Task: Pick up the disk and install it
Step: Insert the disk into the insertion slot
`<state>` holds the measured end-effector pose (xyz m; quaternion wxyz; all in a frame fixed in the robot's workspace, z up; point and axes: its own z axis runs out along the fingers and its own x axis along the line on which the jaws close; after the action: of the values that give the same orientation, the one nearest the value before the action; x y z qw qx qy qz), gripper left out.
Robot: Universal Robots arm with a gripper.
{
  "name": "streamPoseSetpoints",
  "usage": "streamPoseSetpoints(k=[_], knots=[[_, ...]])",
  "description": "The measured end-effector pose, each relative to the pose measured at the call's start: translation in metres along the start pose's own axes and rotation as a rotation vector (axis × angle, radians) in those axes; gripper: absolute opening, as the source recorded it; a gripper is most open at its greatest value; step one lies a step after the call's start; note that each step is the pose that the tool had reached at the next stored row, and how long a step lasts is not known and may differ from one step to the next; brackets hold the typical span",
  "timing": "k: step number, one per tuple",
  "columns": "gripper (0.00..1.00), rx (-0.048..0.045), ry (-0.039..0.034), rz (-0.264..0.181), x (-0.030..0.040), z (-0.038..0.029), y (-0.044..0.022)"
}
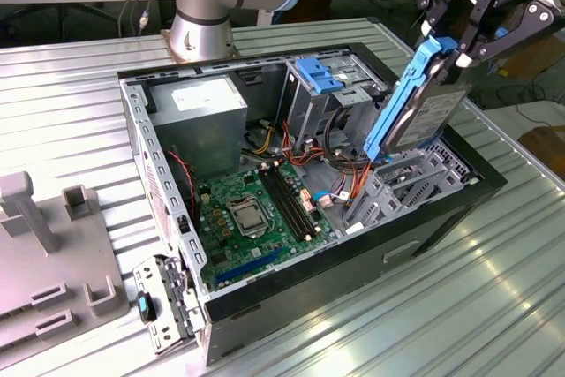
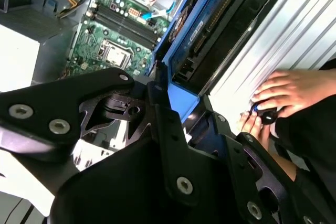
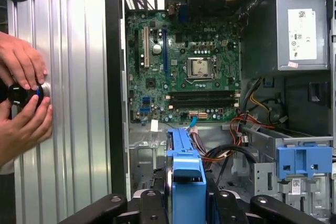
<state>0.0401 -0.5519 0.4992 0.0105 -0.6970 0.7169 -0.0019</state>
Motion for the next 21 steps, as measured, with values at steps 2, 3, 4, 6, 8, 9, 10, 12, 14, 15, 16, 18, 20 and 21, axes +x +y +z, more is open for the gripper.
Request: streamPoseSetpoints(k=[2,3,4,6,8,9,10,12,14,15,16,18,20,21], knots=[[0.37,0.0001,0.0001,0.000,-0.0002,0.0023,-0.0080],[0.37,0.0005,0.0001,0.000,-0.0003,0.0033,-0.0089],[0.37,0.0015,0.0001,0.000,-0.0003,0.0038,-0.0093],[0.37,0.0076,-0.0001,0.000,-0.0003,0.0065,-0.0146],[0.37,0.0087,-0.0001,0.000,-0.0002,0.0106,-0.0164],[0.37,0.0087,-0.0001,0.000,-0.0001,0.0123,-0.0166],[0.37,0.0087,-0.0001,-0.001,-0.0001,0.0135,-0.0170],[0.37,0.0087,-0.0001,-0.001,0.0001,0.0159,-0.0176],[0.37,0.0086,-0.0002,-0.007,0.0001,0.0183,-0.0193],[0.37,0.0086,-0.0004,-0.008,0.0001,0.0193,-0.0204],[0.37,0.0086,-0.0005,-0.008,0.0001,0.0205,-0.0233],[0.37,0.0086,-0.0004,-0.008,0.0002,0.0218,-0.0258],[0.37,0.0086,-0.0004,-0.008,0.0009,0.0235,-0.0264],[0.37,0.0086,-0.0003,-0.008,0.0016,0.0245,-0.0264]])
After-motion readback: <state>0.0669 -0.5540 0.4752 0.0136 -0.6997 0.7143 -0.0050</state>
